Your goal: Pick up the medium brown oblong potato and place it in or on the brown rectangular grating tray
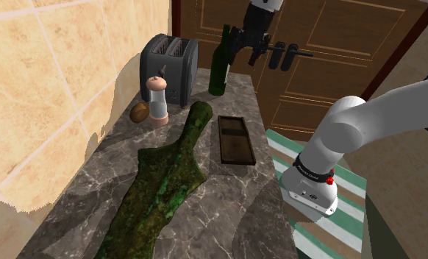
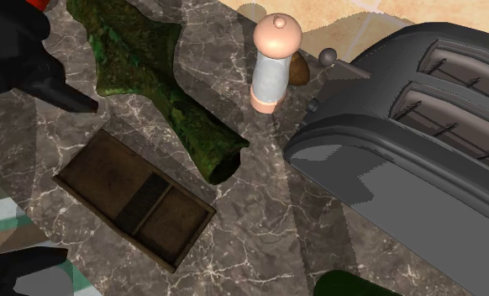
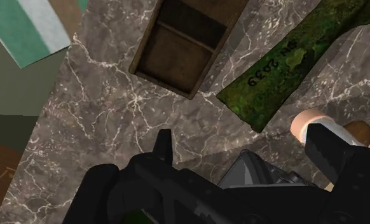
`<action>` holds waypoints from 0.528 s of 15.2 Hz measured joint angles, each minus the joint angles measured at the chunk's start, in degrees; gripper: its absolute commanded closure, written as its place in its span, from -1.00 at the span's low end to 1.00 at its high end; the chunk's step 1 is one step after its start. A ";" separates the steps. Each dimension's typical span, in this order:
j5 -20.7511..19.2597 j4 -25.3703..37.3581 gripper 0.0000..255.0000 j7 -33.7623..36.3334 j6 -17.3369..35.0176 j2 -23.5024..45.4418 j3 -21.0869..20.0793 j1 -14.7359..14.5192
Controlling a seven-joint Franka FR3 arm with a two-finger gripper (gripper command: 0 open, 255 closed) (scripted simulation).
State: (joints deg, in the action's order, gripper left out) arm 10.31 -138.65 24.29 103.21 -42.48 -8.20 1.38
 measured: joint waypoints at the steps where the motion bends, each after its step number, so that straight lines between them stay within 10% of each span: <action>1: 0.52 -0.25 -1.00 2.48 1.64 1.44 -1.84 0.09; 8: 0.73 6.00 -1.00 20.23 7.08 13.62 -13.33 2.31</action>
State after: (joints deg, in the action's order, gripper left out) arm 11.04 -132.64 44.52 110.29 -28.86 -21.53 3.69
